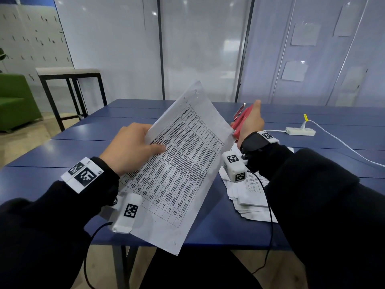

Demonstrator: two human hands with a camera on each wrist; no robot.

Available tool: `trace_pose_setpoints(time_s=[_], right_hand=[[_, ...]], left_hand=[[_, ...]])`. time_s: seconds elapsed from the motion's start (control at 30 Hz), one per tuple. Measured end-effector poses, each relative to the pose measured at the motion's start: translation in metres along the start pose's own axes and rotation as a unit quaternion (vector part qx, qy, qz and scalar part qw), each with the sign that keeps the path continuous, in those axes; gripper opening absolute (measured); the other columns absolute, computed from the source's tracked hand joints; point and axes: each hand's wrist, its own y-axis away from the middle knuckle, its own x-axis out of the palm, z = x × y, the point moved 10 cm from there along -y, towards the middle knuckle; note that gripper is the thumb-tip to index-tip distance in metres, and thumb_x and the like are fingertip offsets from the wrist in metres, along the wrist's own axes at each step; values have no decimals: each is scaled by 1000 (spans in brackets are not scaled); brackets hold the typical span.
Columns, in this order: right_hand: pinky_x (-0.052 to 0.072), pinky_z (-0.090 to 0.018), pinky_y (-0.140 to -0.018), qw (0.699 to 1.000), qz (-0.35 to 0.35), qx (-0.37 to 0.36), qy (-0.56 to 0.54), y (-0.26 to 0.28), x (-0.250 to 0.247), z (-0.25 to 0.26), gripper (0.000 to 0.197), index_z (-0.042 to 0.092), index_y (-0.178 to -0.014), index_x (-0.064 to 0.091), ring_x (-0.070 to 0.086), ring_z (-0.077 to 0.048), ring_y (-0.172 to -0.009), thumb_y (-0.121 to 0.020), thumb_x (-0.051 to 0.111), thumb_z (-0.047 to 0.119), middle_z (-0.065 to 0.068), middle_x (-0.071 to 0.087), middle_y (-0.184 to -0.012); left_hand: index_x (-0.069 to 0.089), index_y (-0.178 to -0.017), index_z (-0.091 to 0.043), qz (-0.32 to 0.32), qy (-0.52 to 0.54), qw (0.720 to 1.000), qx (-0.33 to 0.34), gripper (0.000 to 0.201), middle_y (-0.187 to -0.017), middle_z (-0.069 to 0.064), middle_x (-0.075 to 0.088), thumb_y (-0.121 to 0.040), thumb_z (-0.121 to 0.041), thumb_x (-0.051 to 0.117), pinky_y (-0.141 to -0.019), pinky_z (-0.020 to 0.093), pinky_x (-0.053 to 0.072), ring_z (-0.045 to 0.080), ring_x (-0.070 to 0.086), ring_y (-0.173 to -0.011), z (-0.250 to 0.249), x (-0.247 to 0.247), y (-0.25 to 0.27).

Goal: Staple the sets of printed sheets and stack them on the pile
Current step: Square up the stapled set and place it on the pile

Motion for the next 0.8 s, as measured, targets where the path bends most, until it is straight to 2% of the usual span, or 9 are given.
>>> trace_pose_setpoints(time_s=[0.13,0.4,0.47,0.53,0.57,0.63,0.67,0.73,0.8], right_hand=[[49,-32,-59,999,-5,9,-37,-3,2,-4,53,17,-86,58,55,-24,-54,-96,48,68,-5,61,-64],[55,-35,-65,1000,-10,14,-22,-1,2,-7,52,18,-84,56,59,-23,-59,-96,49,67,-7,63,-72],[53,-32,-62,1000,-12,1,-29,-1,2,-5,51,17,-82,57,57,-20,-55,-95,55,66,-3,62,-63],[46,-26,-53,999,-12,-23,-21,0,1,-2,50,17,-77,58,53,-15,-45,-92,62,65,4,58,-50],[43,-23,-49,999,-10,-35,1,-1,2,0,49,19,-78,59,52,-13,-41,-91,62,66,4,59,-52],[42,-21,-44,998,-2,-45,43,1,3,-2,47,22,-86,62,57,-13,-47,-91,60,68,-2,66,-71],[47,-22,-45,998,1,-42,48,3,4,-4,46,22,-91,64,61,-14,-55,-91,60,68,-4,67,-80],[60,-31,-60,999,10,-31,36,6,7,-10,49,19,-102,67,66,-18,-69,-90,63,66,-4,68,-88],[60,-40,-74,999,34,-5,24,6,14,-16,48,16,-101,68,67,-22,-72,-88,68,62,-4,68,-84]], left_hand=[[74,-89,-23,-9,-5,1000,1,9,-75,2,76,-88,-30,80,-67,36,58,20,72,-73,-3,-2,1],[75,-91,-26,-2,1,1000,1,7,-77,2,77,-89,-30,79,-69,39,60,21,73,-74,-3,-2,3],[75,-91,-26,-2,0,1000,2,7,-77,1,77,-88,-31,79,-71,40,60,20,73,-74,-3,-2,3],[75,-92,-26,-2,0,1000,4,8,-77,0,77,-88,-31,79,-71,40,60,20,73,-74,-3,-3,3],[75,-92,-27,-2,0,1000,5,8,-78,0,77,-89,-31,79,-72,40,60,20,73,-74,-4,-2,3],[75,-93,-27,-2,-9,1000,10,7,-77,0,77,-89,-31,79,-72,38,59,19,73,-74,-6,-1,3],[75,-92,-27,-3,-14,1000,12,7,-76,0,77,-89,-31,79,-71,37,59,18,72,-73,-7,-1,3],[75,-92,-26,-2,-21,1000,12,7,-73,0,76,-89,-31,79,-67,36,58,18,72,-70,-7,0,3],[74,-92,-25,3,-25,1000,8,9,-73,1,76,-89,-32,79,-66,36,58,20,72,-70,-2,-1,1]])
